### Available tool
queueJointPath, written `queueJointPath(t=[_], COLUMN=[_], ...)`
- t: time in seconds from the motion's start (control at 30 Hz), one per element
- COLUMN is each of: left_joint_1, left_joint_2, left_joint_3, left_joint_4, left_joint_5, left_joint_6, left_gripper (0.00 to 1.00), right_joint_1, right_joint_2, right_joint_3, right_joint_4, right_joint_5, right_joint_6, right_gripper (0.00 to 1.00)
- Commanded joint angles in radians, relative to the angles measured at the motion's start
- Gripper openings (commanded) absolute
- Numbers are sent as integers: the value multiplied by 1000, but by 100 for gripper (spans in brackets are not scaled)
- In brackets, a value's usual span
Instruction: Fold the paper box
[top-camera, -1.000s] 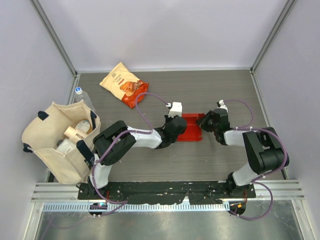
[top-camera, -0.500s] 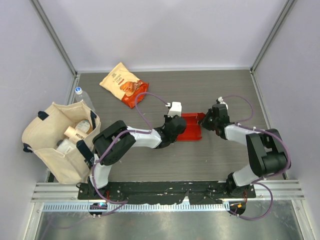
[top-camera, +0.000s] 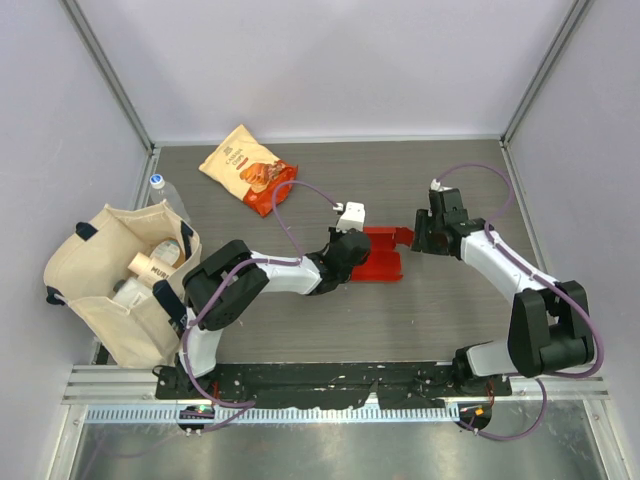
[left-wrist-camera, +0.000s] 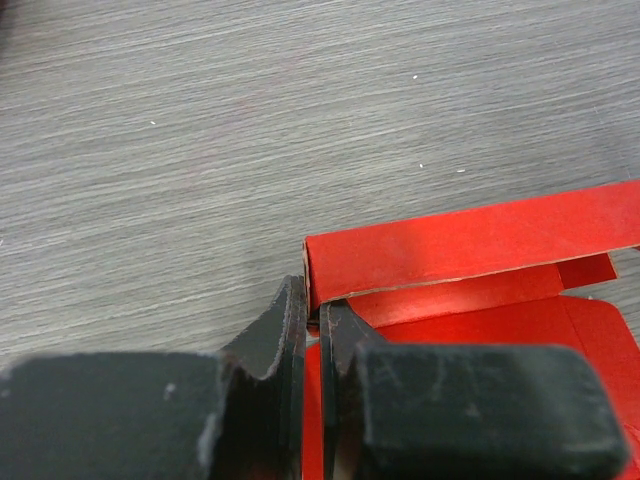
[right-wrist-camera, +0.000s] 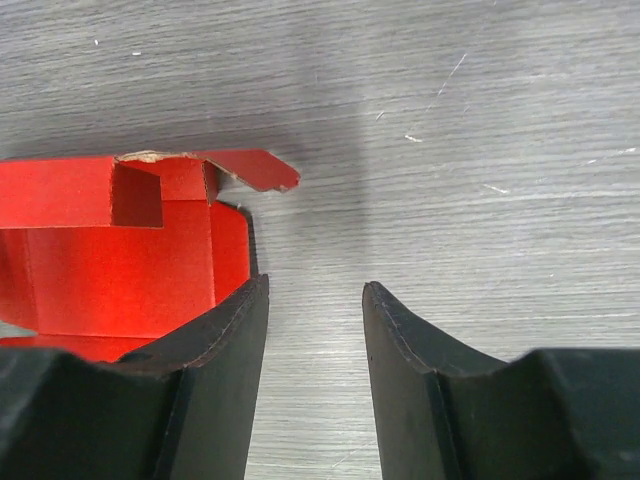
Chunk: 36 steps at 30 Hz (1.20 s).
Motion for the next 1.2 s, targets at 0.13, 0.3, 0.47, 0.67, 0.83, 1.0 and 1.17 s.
queueJointPath(t=[0.13, 0.3, 0.47, 0.67, 0.83, 1.0, 1.17], left_joint_1=[8, 8, 8, 8, 8, 7, 8], left_joint_2=[-15, -2, -4, 4, 5, 11, 19], left_joint_3=[-31, -32, -34, -14, -9, -3, 11], left_joint_4=[-14, -20, -28, -42, -48, -48, -56], left_joint_5=[38, 55, 67, 75, 74, 73, 73], left_joint_6=[72, 49, 41, 50, 59, 59, 50], left_gripper=[0, 0, 0, 0, 0, 0, 0], right_joint_1=[-3, -8, -14, -22, -29, -46, 7], right_joint_2=[40, 34, 73, 68, 73, 61, -12], right_joint_3=[6, -57, -88, -100, -128, -137, -151], right_joint_4=[203, 350, 424, 432, 525, 543, 474], right_joint_5=[-94, -156, -165, -91, -179, -230, -171], right_joint_6=[-148, -175, -202, -233, -242, -205, -129], right_gripper=[47, 44, 43, 46, 48, 38, 19])
